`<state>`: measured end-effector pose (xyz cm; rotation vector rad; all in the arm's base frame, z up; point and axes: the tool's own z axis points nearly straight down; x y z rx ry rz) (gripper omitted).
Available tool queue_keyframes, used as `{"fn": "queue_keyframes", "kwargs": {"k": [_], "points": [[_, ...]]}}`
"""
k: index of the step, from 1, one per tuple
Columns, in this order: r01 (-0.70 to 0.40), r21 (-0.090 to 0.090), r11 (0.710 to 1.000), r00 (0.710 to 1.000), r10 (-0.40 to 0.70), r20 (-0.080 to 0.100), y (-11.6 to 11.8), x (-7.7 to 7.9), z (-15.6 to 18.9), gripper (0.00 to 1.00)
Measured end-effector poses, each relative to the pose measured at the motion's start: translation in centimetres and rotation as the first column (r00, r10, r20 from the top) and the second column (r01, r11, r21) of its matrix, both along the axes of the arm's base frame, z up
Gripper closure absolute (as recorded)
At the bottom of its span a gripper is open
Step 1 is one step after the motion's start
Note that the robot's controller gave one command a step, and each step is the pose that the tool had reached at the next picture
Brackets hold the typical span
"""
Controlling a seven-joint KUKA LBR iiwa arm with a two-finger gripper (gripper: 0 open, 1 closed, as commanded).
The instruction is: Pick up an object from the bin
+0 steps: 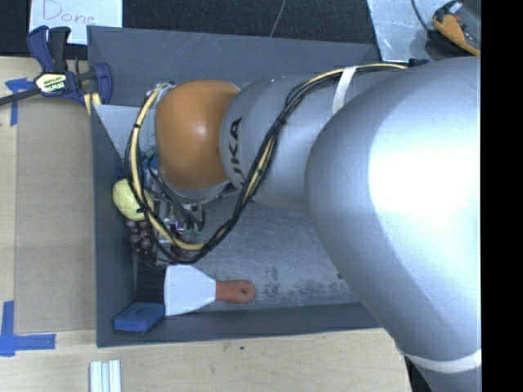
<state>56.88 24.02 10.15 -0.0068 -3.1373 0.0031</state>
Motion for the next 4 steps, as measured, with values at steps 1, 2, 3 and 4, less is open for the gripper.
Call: {"fn": "queue_keyframes", "kwargs": {"k": [1, 2, 3, 4], "points": [[0.096, 0.007, 0.995, 0.995, -0.096, 0.012, 0.3, 1.0, -2.4, 0.0], [0.241, 0.011, 0.97, 0.97, -0.241, 0.012, -1.5, 0.7, -2.7, 1.0], [0.241, 0.011, 0.97, 0.97, -0.241, 0.012, -1.5, 0.7, -2.7, 1.0], [0.241, 0.003, 0.97, 0.97, -0.241, 0.002, -1.7, 0.3, -0.7, 1.0]]}}
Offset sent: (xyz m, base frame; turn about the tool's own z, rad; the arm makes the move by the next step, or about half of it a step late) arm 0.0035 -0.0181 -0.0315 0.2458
